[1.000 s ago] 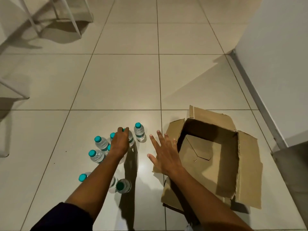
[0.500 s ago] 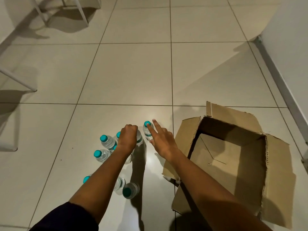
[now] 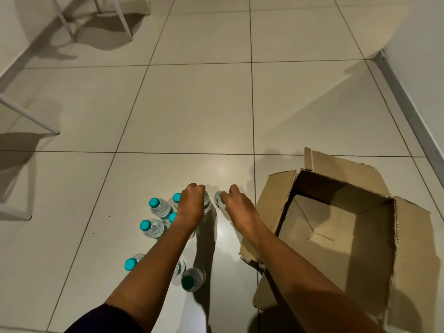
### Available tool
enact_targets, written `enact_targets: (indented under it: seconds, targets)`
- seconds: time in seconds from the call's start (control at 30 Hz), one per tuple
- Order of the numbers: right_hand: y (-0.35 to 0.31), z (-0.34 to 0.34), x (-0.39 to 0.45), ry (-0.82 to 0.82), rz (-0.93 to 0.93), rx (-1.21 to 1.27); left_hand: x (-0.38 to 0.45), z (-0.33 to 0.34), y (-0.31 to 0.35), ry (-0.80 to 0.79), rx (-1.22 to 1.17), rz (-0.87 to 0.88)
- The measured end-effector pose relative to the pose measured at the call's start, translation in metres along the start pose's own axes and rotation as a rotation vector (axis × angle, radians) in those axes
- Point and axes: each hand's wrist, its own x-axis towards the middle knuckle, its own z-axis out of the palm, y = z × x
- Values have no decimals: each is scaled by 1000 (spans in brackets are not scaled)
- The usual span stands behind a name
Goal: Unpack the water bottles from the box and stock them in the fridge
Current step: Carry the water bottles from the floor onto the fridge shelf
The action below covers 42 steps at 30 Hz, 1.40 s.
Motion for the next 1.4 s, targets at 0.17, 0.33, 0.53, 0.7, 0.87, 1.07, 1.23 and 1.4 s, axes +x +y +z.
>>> enact_targets:
  seconds: [0.17,0.33,0.53,0.7,0.87,1.07,1.23,1.4]
  targets:
    - [4,-4,-33,-9,39,32,-8,1,-2,25,-42,6]
    - [11,-31,-69,38,41,137,-29,-6,-3,63,-120,-16]
    - [15,-79,-103,146,6,211,-63,-11,-3,71,-182,-3]
    - [16,-118,-137,195,22,231,-83,-35,11,92,-192,68]
    - [24,-155,-181,273,26,214,-100,-67,42,113,-225,198]
    - [40,-191,-250,336,112,161,-123,-104,97,110,-212,407]
    - [61,-214,-319,376,191,85,-153,-126,161,35,-153,651]
    - [89,-228,-390,436,261,29,-192,-139,229,-36,-115,874]
